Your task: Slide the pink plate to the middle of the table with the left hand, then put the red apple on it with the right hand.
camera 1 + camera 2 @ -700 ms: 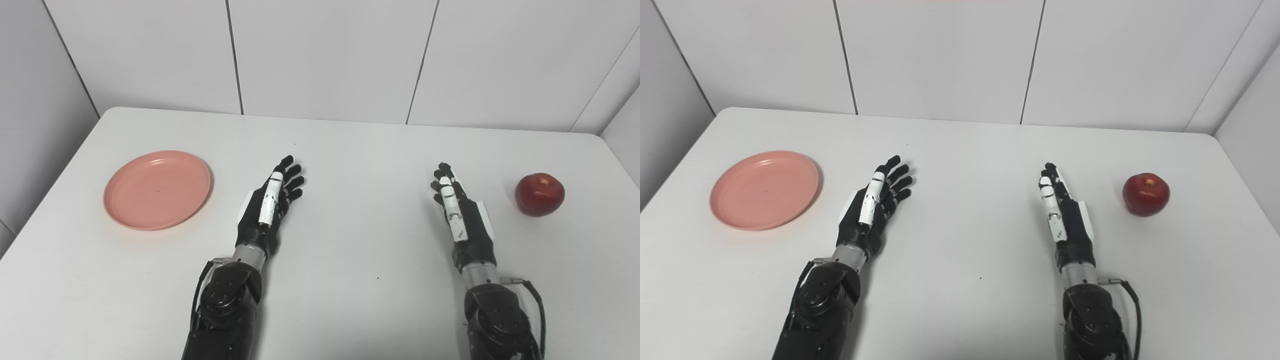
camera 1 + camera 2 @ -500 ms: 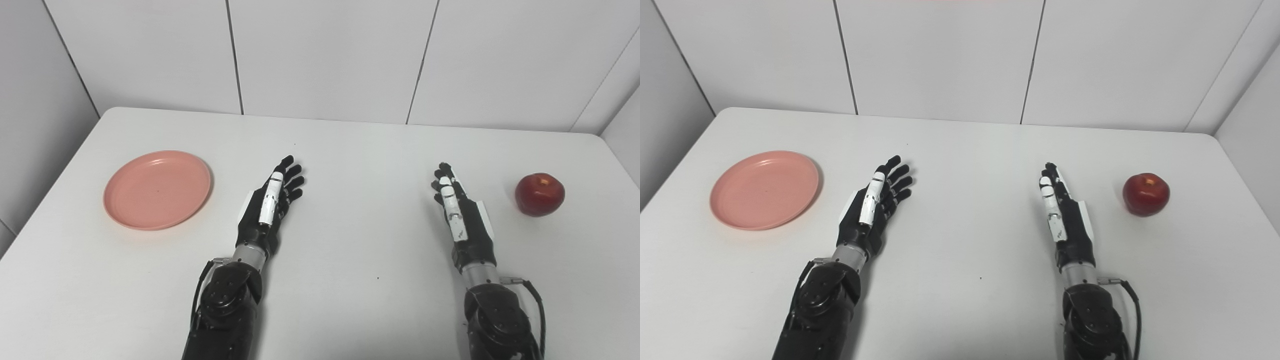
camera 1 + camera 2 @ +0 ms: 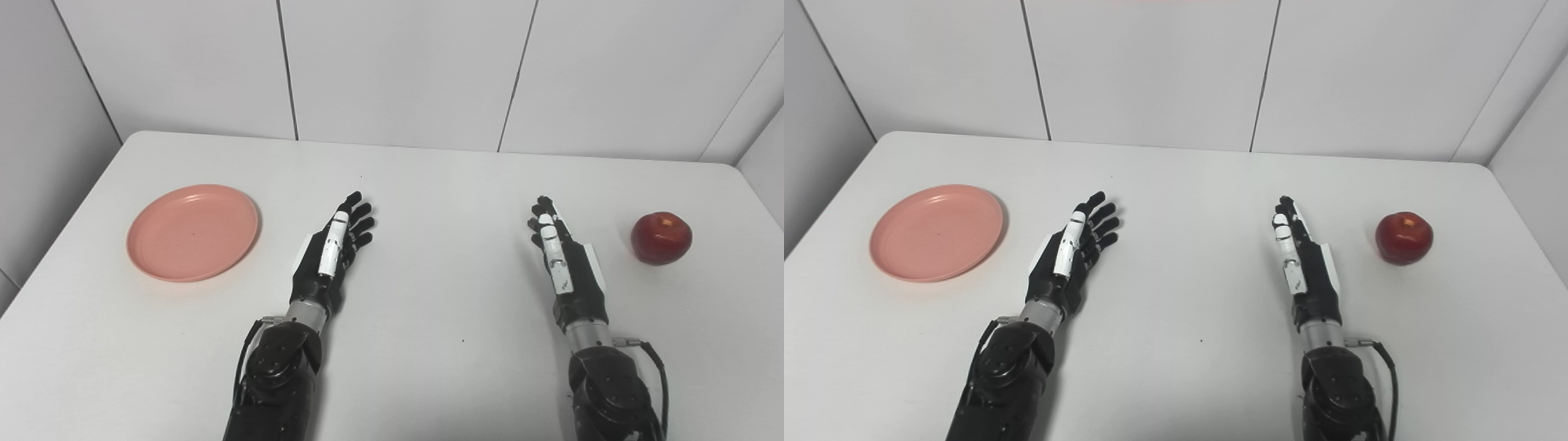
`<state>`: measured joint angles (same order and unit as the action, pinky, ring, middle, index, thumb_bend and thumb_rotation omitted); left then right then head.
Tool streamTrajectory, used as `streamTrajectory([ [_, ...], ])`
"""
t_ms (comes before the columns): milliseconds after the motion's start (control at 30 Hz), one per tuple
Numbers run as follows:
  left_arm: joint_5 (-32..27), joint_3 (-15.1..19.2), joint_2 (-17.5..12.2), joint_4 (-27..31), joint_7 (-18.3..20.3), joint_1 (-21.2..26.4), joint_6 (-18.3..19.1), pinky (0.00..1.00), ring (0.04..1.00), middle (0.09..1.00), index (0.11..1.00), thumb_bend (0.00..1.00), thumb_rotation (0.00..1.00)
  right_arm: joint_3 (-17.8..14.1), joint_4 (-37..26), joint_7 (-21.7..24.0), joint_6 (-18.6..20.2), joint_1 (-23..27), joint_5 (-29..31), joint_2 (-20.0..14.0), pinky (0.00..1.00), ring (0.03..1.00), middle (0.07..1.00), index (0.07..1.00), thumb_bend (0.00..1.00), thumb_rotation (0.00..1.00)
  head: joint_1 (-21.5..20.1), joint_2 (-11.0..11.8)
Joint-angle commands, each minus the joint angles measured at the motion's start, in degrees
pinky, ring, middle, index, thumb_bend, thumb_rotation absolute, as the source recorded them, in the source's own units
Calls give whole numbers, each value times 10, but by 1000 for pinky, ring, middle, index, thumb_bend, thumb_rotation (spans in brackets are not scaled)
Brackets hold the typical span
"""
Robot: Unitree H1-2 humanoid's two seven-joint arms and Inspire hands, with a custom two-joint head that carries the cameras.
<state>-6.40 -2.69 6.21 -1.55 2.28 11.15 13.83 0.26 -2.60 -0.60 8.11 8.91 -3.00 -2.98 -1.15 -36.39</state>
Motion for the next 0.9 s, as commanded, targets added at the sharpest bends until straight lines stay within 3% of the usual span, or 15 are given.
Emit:
streamTrajectory([
  [0, 2, -6, 3, 20, 5, 10, -8, 903, 901, 917, 902, 379, 1000, -1, -25, 3, 6, 11, 2, -1, 953, 936, 952, 956, 259, 1000, 2, 1],
  [533, 6, -10, 9, 30, -2, 8, 1, 900, 899, 918, 902, 379, 1000, -3, -38, 4, 16, 6, 15, -2, 976, 945, 964, 968, 246, 1000, 25, 14],
  [733, 11, -17, 11, 11, -1, 8, -23, 892, 899, 916, 900, 371, 1000, -10, -37, 9, 12, 3, 32, -5, 992, 952, 973, 982, 214, 1000, 75, 36],
  [867, 20, -26, 21, -12, -7, 9, -44, 892, 898, 915, 898, 367, 1000, -15, -26, 20, -5, -3, 48, -15, 1000, 964, 978, 984, 175, 1000, 139, 67],
])
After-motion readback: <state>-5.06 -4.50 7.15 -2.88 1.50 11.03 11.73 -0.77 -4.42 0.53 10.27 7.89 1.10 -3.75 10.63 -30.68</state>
